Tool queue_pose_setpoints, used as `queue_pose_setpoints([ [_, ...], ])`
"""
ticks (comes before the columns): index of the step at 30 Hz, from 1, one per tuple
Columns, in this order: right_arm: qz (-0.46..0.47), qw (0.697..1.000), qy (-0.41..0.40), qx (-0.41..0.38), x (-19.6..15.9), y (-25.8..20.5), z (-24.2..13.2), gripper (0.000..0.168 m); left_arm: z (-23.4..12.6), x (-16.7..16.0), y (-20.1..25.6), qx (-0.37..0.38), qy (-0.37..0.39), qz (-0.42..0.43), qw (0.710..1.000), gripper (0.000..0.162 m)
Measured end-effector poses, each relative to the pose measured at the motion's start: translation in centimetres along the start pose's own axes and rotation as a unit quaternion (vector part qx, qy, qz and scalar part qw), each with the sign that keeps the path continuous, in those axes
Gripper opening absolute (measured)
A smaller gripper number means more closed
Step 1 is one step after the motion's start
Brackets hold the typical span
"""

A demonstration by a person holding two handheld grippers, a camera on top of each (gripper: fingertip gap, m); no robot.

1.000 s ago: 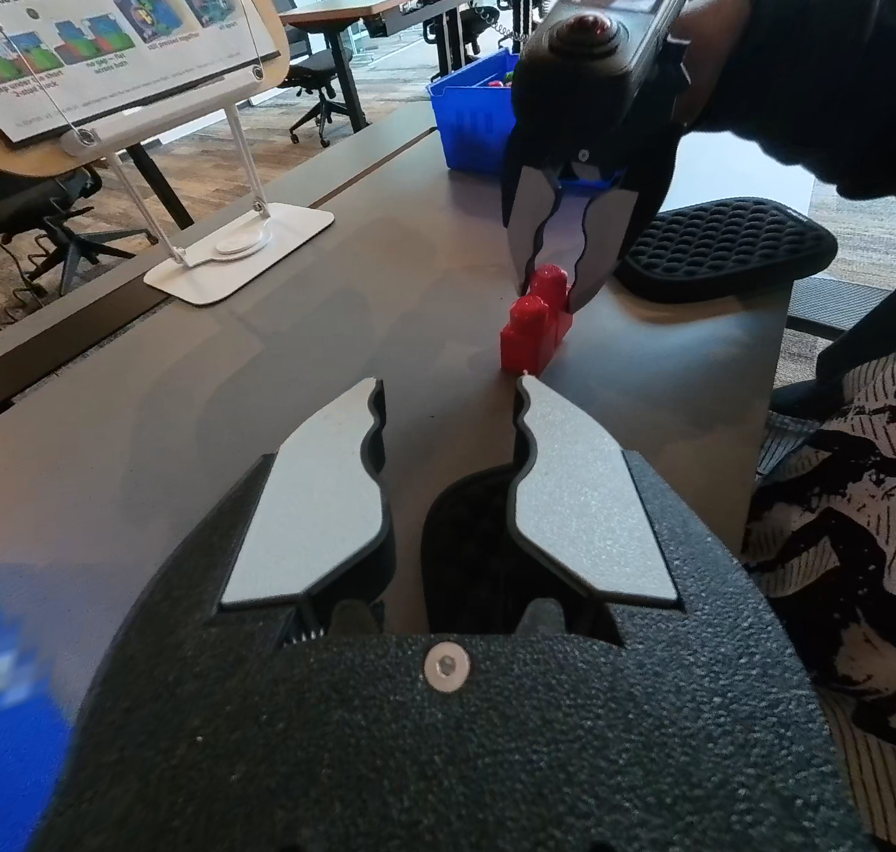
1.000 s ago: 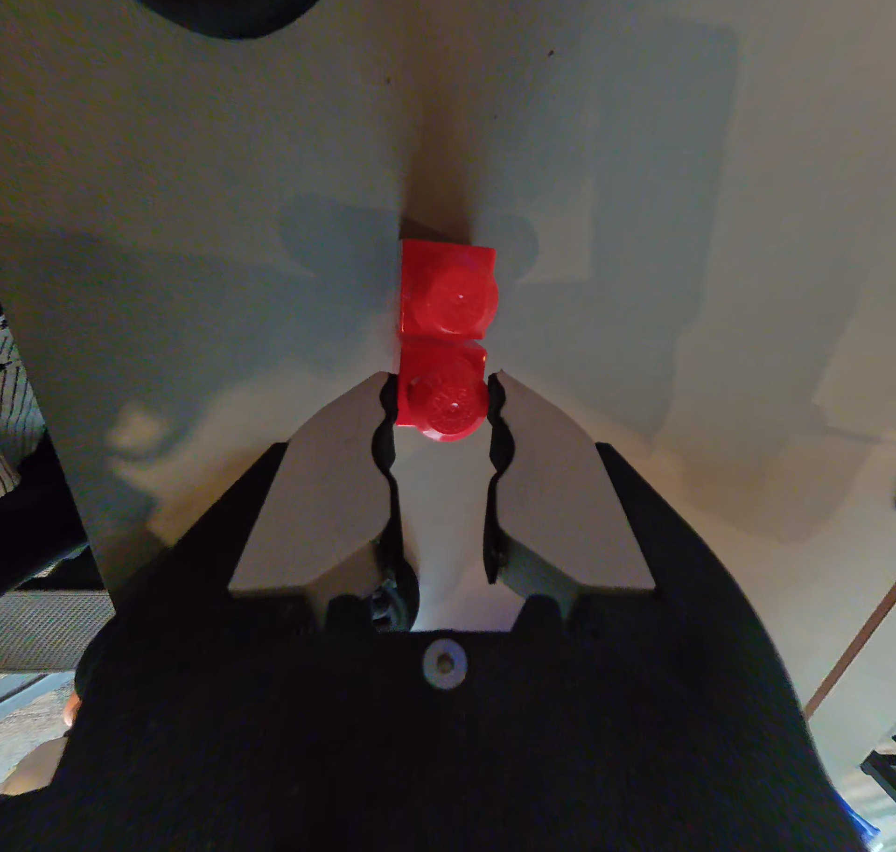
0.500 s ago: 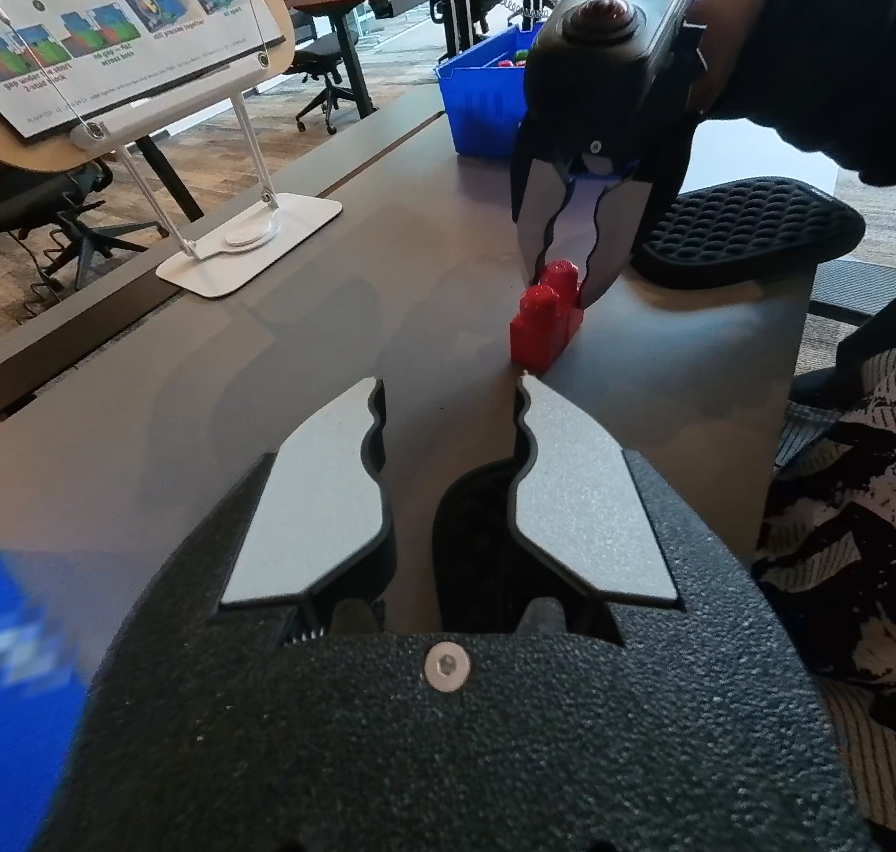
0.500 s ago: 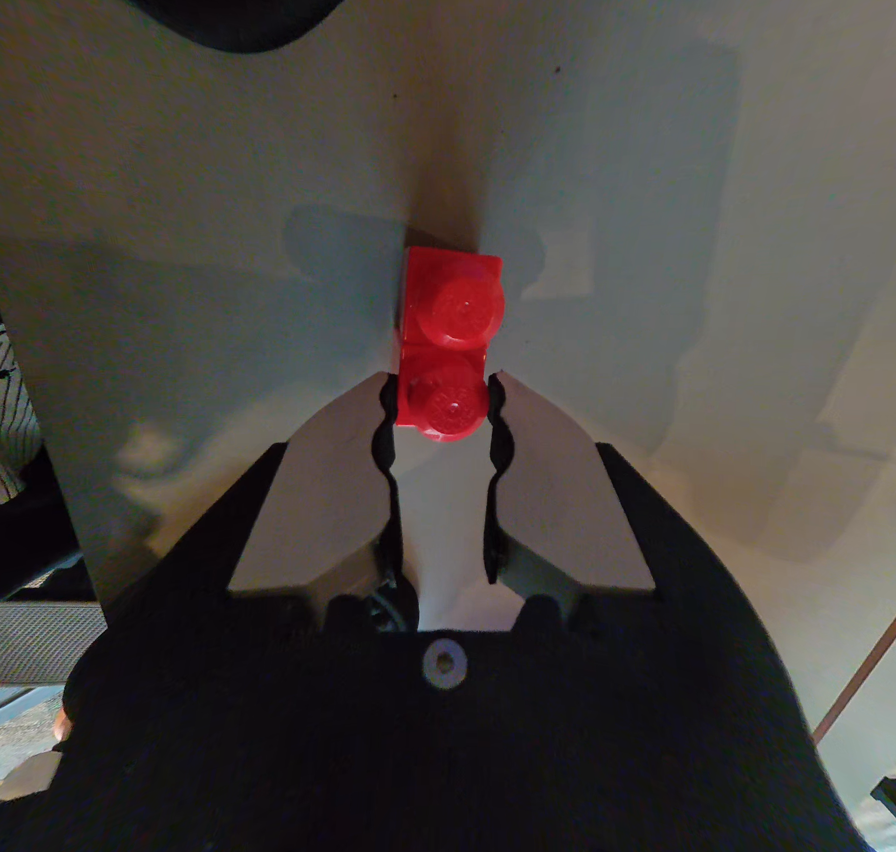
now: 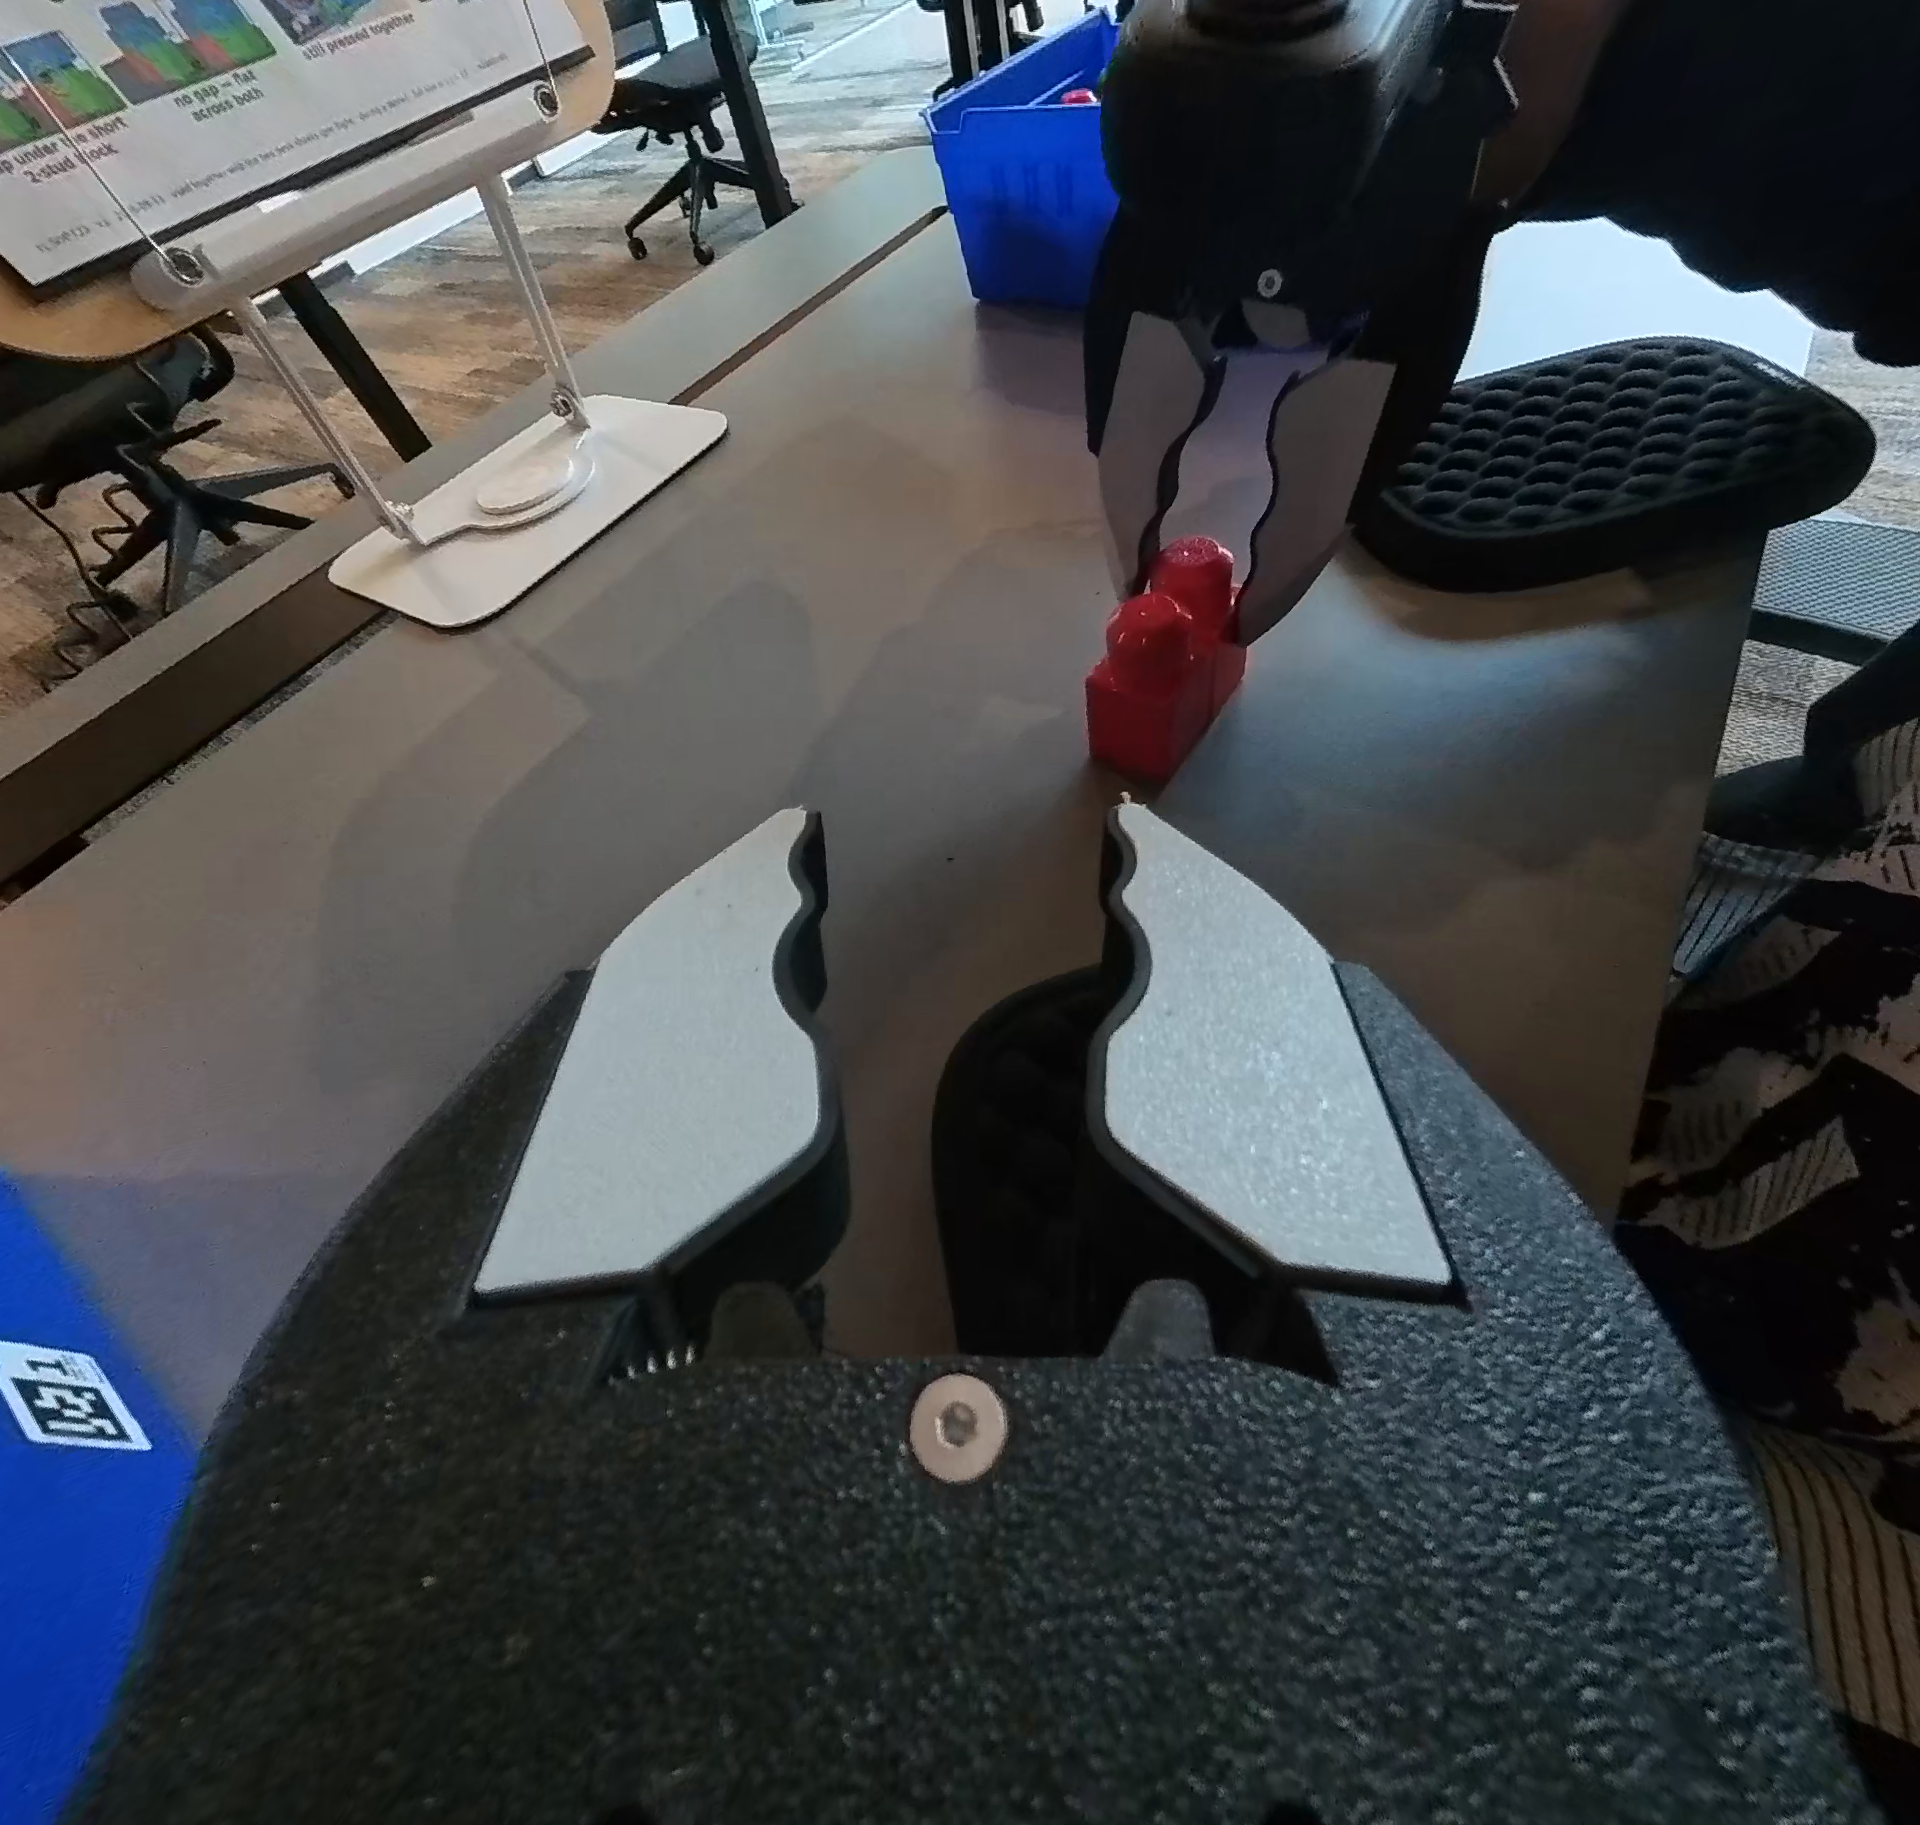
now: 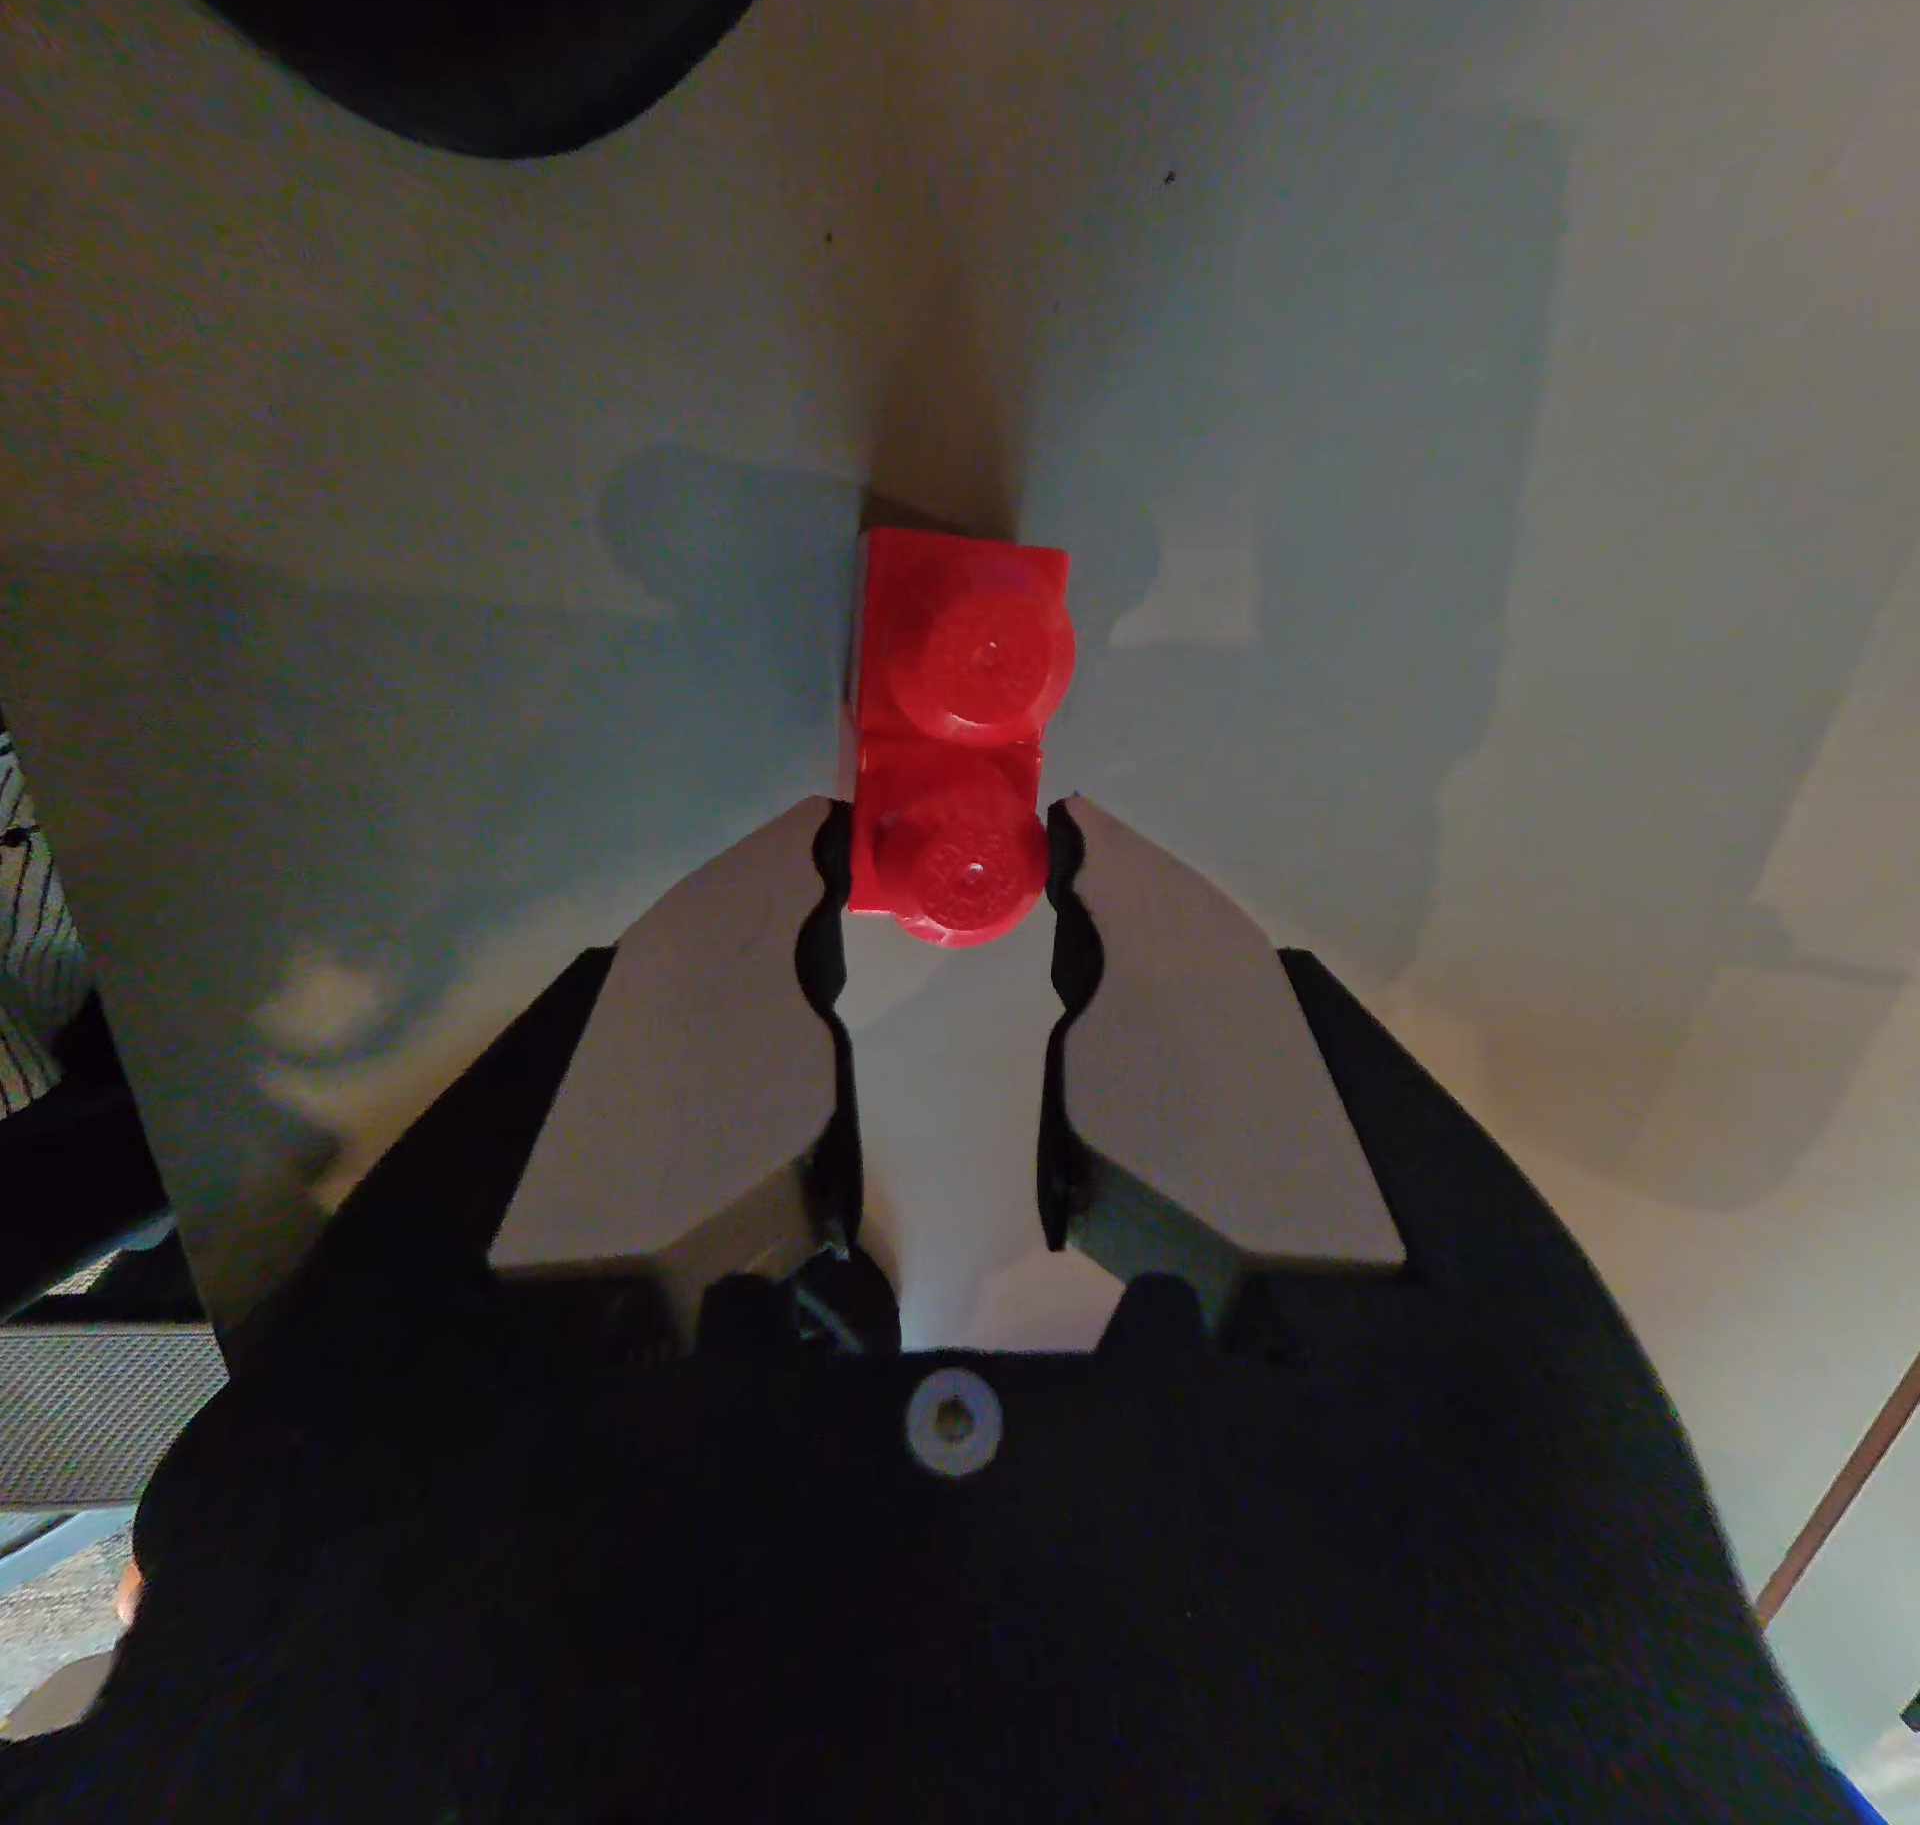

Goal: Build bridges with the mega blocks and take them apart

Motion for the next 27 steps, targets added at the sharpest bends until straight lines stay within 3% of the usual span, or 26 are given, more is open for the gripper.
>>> queue_pose_setpoints([
  [9, 0.015, 1.000, 0.020, -0.003, 0.2, 0.1, -0.5, 0.045, -0.8, -0.1, -0.3, 0.013, 0.003, -0.005, 1.000, 0.052],
  [14, 0.031, 0.995, 0.092, -0.006, -0.2, -0.2, -3.4, 0.050, -4.6, 0.7, -2.6, 0.075, -0.028, 0.019, 0.997, 0.052],
  [21, 0.072, 0.983, 0.162, -0.041, -2.9, -0.6, -8.2, 0.051, -10.8, 0.3, -12.0, 0.186, -0.125, 0.012, 0.975, 0.052],
  [27, 0.100, 0.979, 0.152, -0.095, -4.0, -0.6, -10.3, 0.051, -8.2, -4.4, -22.9, 0.225, -0.155, -0.121, 0.954, 0.058],
])
Point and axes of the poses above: each gripper's, where its closed fingertips meet, z out along the fingers, x out of its top, y = z × x across the jaws, the point moved 10 cm from there along -z, back along the fingers, and after that the axes turned 3 degrees about y, right-handed, at the moved point
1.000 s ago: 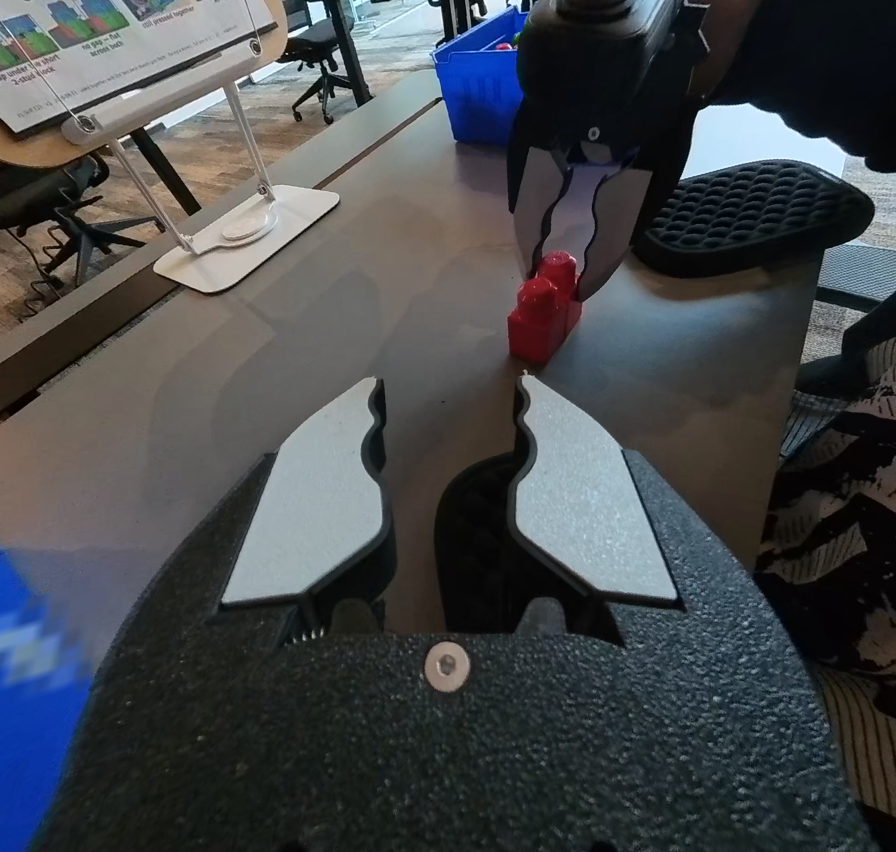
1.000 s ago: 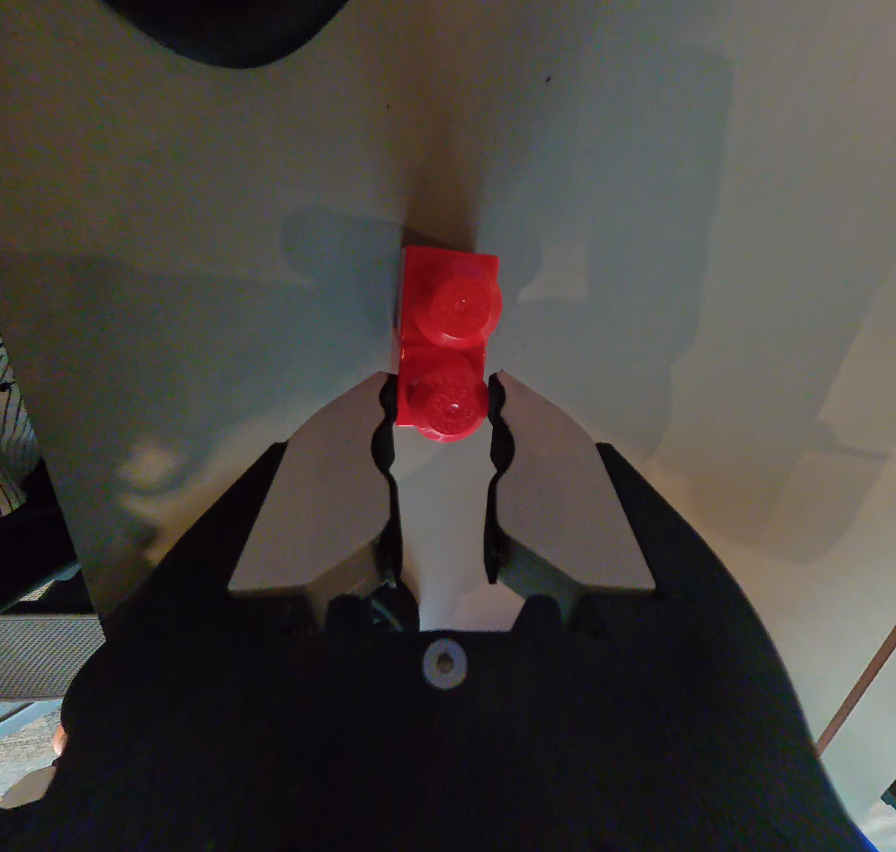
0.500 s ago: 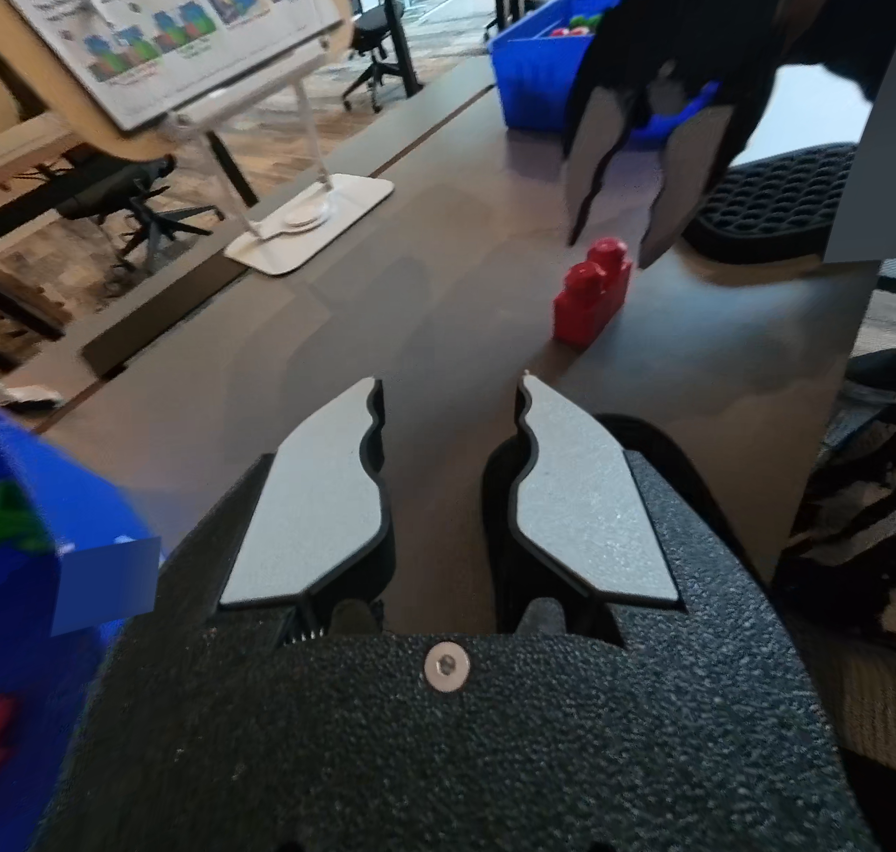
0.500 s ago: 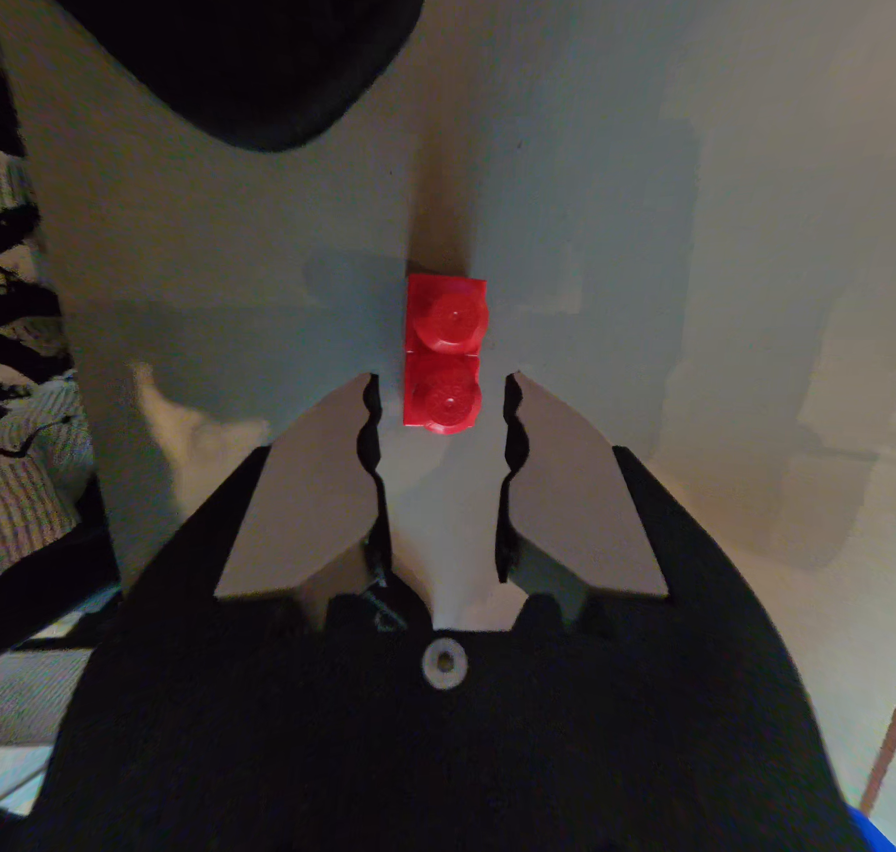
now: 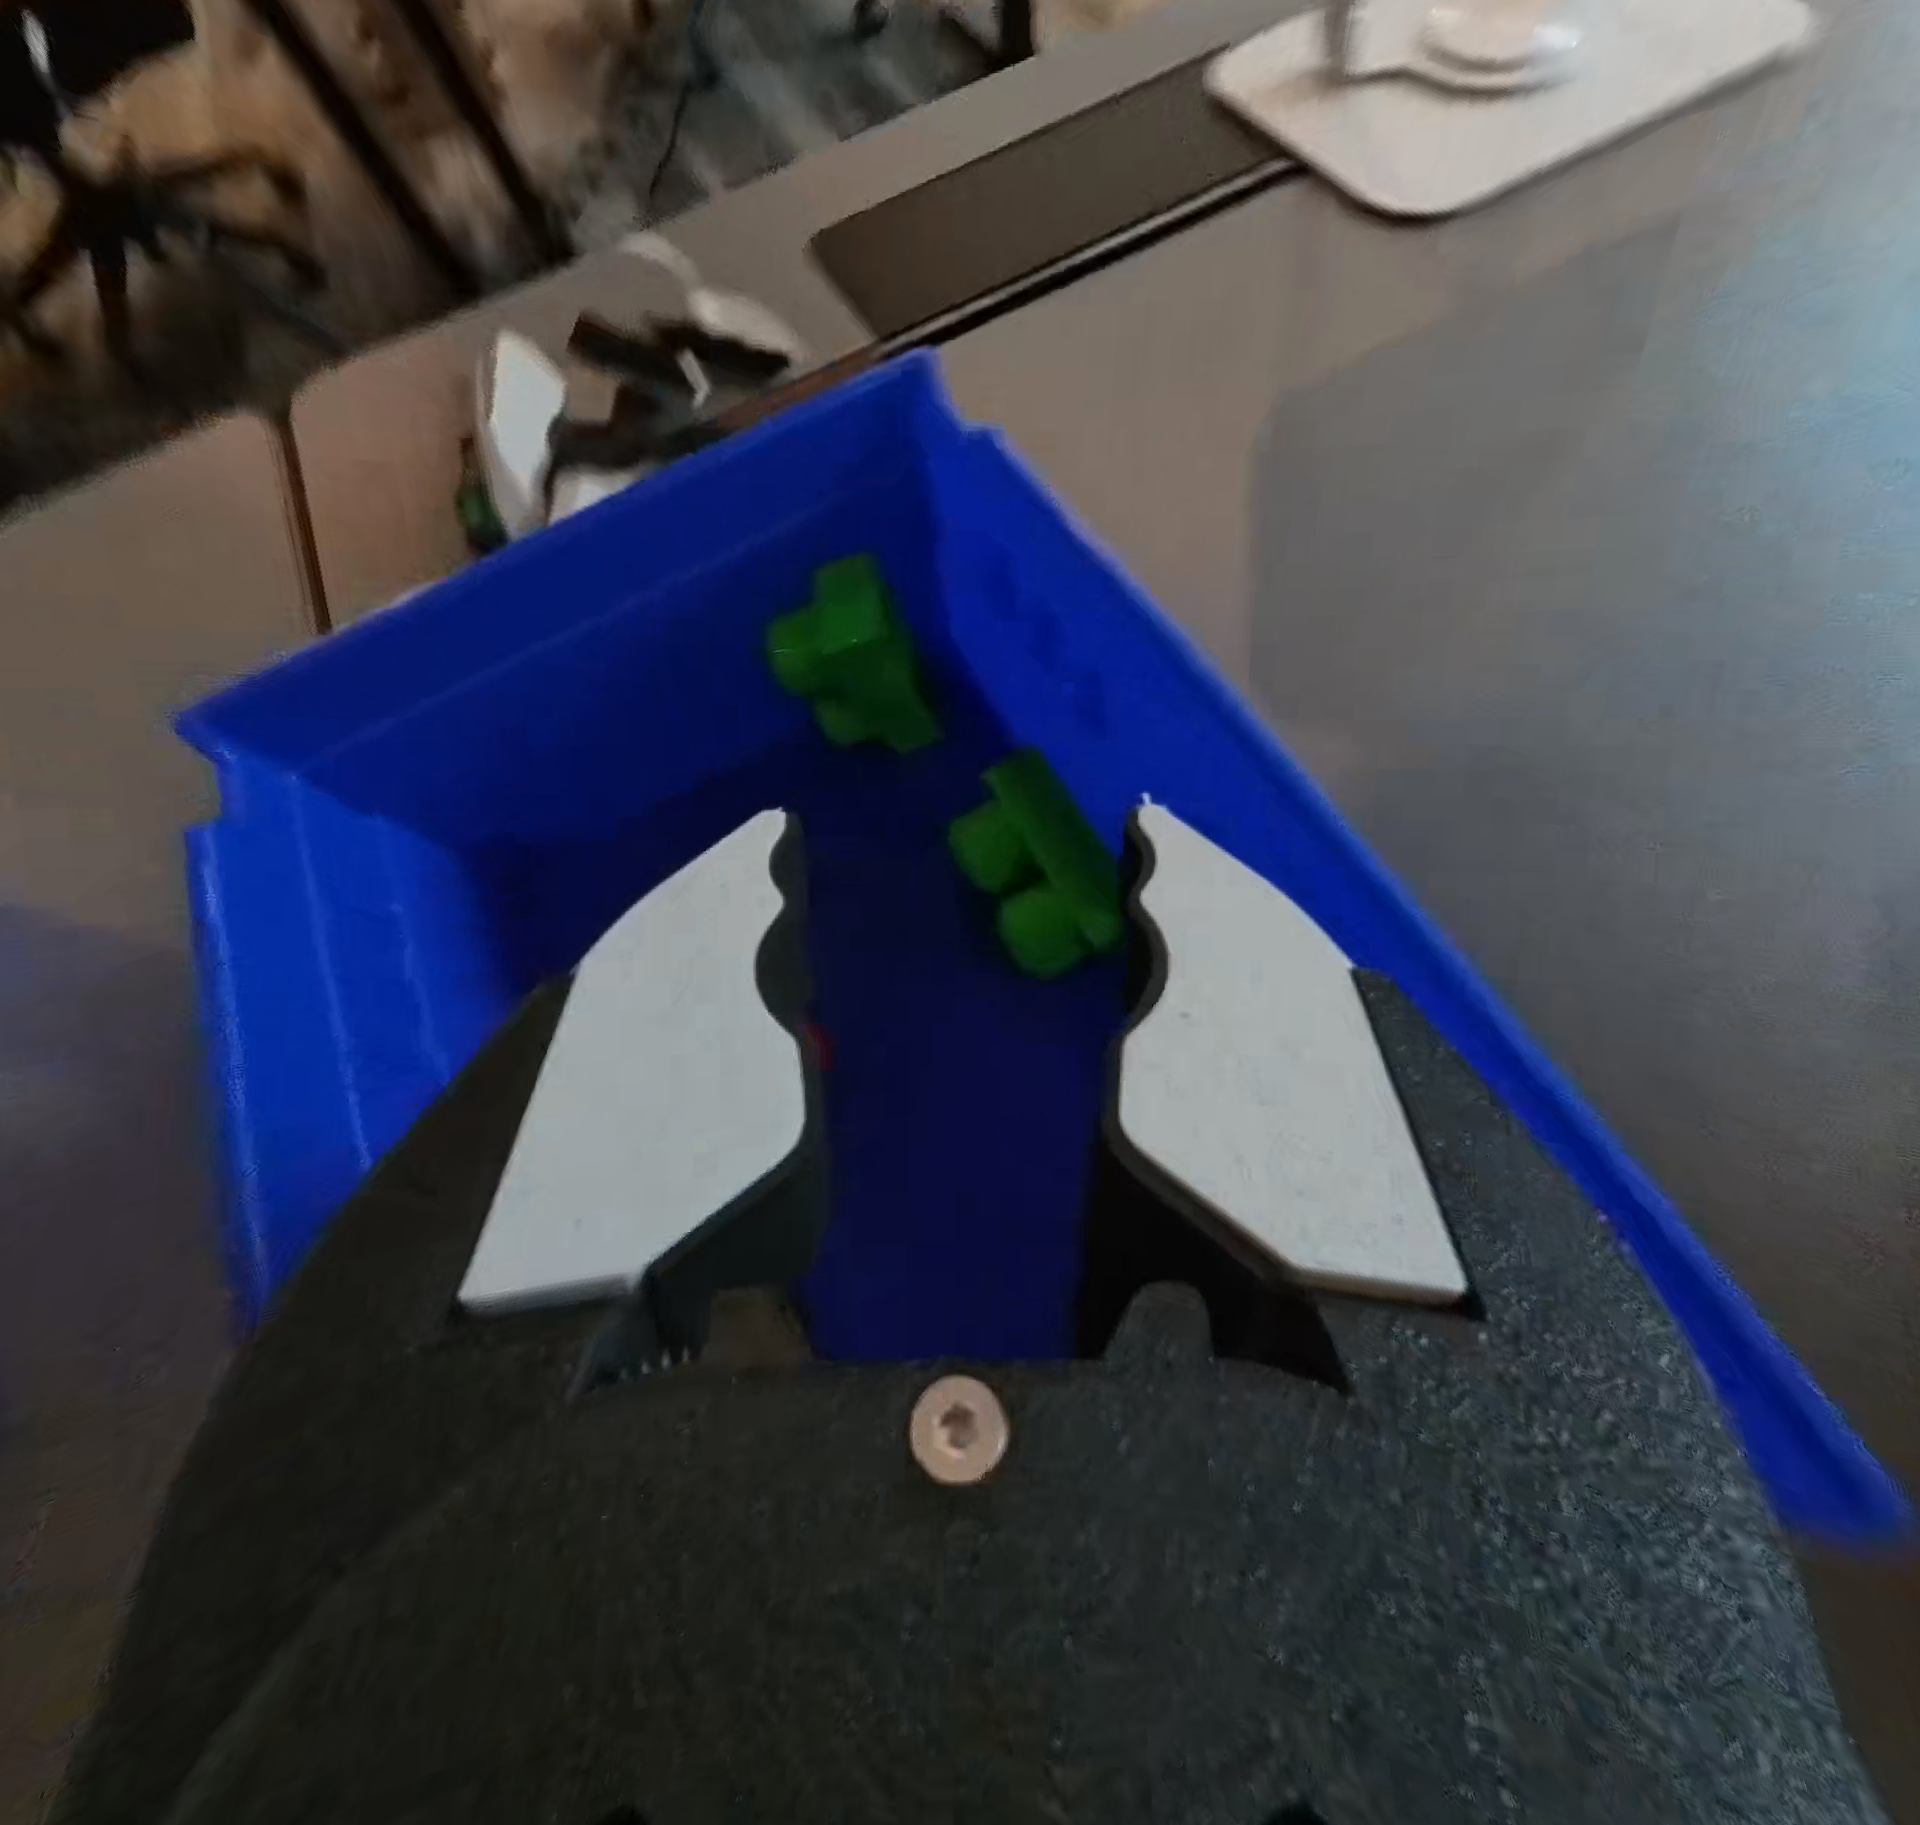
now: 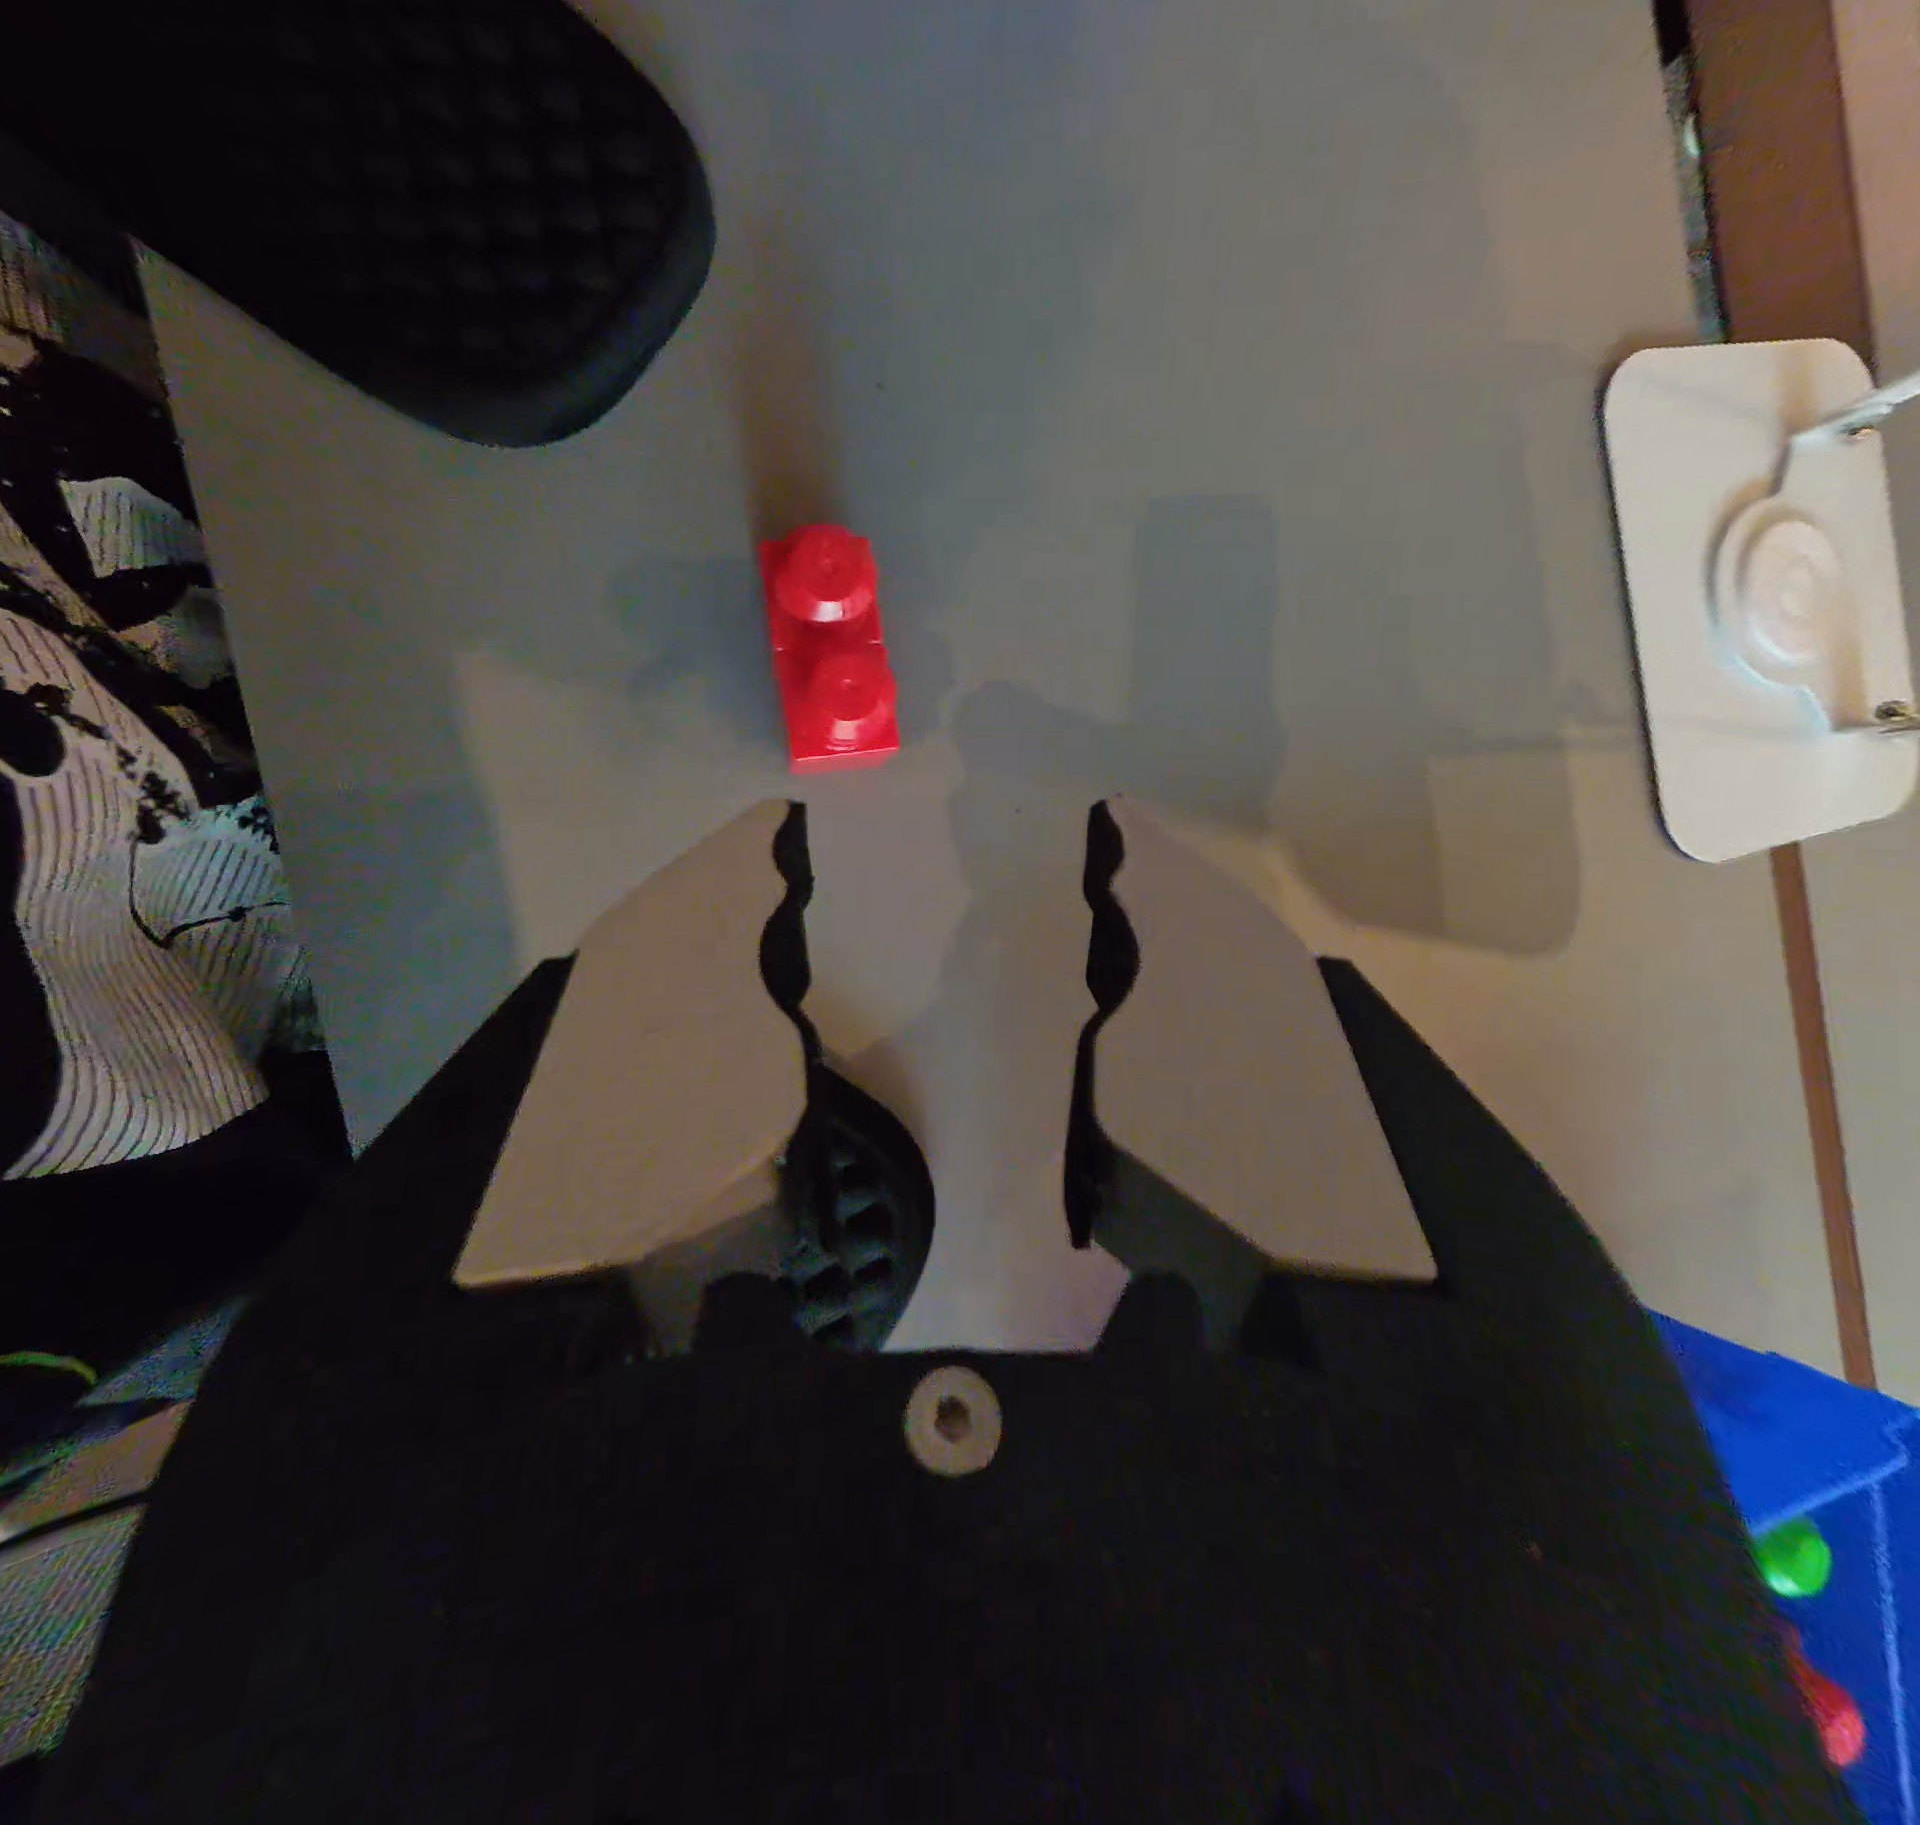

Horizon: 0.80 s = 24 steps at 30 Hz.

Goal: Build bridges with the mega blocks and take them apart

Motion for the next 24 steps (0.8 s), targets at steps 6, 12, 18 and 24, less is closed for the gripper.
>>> queue_pose_setpoints([
  [6, -0.008, 1.000, 0.009, -0.015, 0.9, -0.1, -0.4, 0.050, 8.5, -0.1, -3.9, 0.012, -0.036, -0.126, 0.991, 0.071],
  [12, -0.014, 1.000, 0.002, -0.012, 0.6, 0.0, 0.0, 0.051, 12.3, -0.3, -4.5, 0.018, -0.061, -0.133, 0.989, 0.070],
  [18, -0.012, 1.000, 0.003, -0.009, 0.2, 0.2, 0.2, 0.051, 13.1, -1.0, -4.4, 0.035, -0.066, -0.112, 0.991, 0.044],
  [24, -0.014, 0.999, 0.041, 0.028, 0.5, 0.0, 0.7, 0.050, 6.8, 1.4, -3.9, 0.047, 0.053, -0.102, 0.992, 0.044],
])
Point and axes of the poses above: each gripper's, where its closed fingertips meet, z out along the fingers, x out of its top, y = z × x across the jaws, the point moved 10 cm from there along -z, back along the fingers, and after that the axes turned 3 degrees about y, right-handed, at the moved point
